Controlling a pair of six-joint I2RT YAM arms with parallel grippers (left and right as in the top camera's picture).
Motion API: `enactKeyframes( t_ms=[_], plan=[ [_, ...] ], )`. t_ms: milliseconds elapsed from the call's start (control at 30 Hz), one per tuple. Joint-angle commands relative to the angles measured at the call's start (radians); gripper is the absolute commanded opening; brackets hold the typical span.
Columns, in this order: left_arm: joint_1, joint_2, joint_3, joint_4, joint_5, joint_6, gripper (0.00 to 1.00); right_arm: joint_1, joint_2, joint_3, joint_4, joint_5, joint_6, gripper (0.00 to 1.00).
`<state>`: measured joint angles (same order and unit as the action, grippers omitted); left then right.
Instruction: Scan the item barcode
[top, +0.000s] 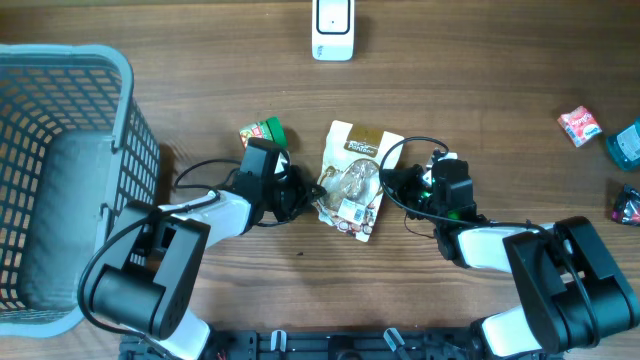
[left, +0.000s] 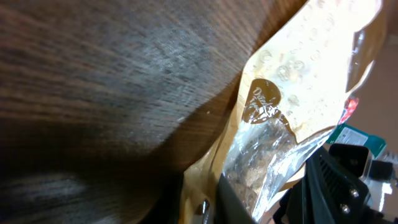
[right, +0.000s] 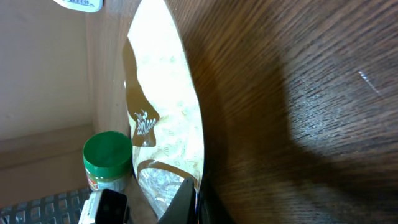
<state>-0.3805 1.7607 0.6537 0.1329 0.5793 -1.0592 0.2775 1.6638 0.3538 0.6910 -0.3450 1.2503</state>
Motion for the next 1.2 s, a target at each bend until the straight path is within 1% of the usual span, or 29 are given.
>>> enactKeyframes(
  t_ms=[0, 33, 67, 100, 133, 267, 367, 467, 567, 700, 767, 900, 967, 1033, 1167],
  plan=[
    [-0.001, 0.028, -0.012, 0.017, -0.029, -0.030, 0.04, 0.000, -0.013, -0.006, 0.013, -0.026, -0.041, 0.06],
    [-0.001, 0.028, -0.012, 0.026, -0.026, -0.031, 0.04, 0.000, -0.013, -0.006, 0.015, -0.032, -0.048, 0.15],
    [-0.001, 0.028, -0.012, 0.032, -0.022, -0.031, 0.04, 0.000, -0.013, -0.006, 0.014, -0.042, -0.050, 0.41],
    [-0.001, 0.028, -0.012, 0.034, -0.023, -0.031, 0.04, 0.000, -0.013, -0.006, 0.015, -0.050, -0.050, 0.64],
    [-0.001, 0.028, -0.012, 0.036, -0.022, -0.031, 0.04, 0.000, -0.013, -0.006, 0.014, -0.054, -0.050, 0.76],
    [-0.001, 0.028, -0.012, 0.037, 0.000, -0.036, 0.04, 0.000, -0.013, -0.006, 0.020, -0.102, -0.099, 1.00],
    [-0.001, 0.028, -0.012, 0.041, 0.013, -0.049, 0.04, 0.000, -0.013, -0.006, 0.013, -0.145, -0.111, 1.00],
    [-0.002, 0.028, -0.012, 0.044, 0.023, -0.050, 0.04, 0.000, -0.012, -0.006, -0.015, -0.136, -0.151, 1.00],
    [-0.002, 0.028, -0.012, 0.048, 0.034, -0.050, 0.04, 0.000, -0.008, -0.006, -0.053, -0.111, -0.148, 1.00],
    [-0.002, 0.028, -0.012, 0.048, 0.042, -0.050, 0.04, 0.000, 0.006, -0.006, -0.029, -0.111, -0.120, 0.99],
    [-0.002, 0.028, -0.012, 0.048, 0.051, -0.050, 0.04, 0.004, 0.016, -0.006, 0.010, -0.111, -0.122, 0.95],
    [-0.002, 0.028, -0.012, 0.048, 0.056, -0.050, 0.04, 0.018, 0.060, -0.006, 0.084, -0.115, -0.093, 0.76],
    [-0.002, 0.028, -0.012, 0.048, 0.056, -0.050, 0.04, 0.025, 0.091, -0.006, 0.097, -0.115, -0.061, 0.70],
    [-0.002, 0.028, -0.012, 0.048, 0.057, -0.050, 0.04, 0.034, 0.132, -0.006, 0.144, -0.123, -0.059, 0.70],
    [-0.002, 0.028, -0.012, 0.048, 0.058, -0.057, 0.04, 0.053, 0.217, -0.004, 0.283, -0.154, -0.034, 0.73]
  ],
)
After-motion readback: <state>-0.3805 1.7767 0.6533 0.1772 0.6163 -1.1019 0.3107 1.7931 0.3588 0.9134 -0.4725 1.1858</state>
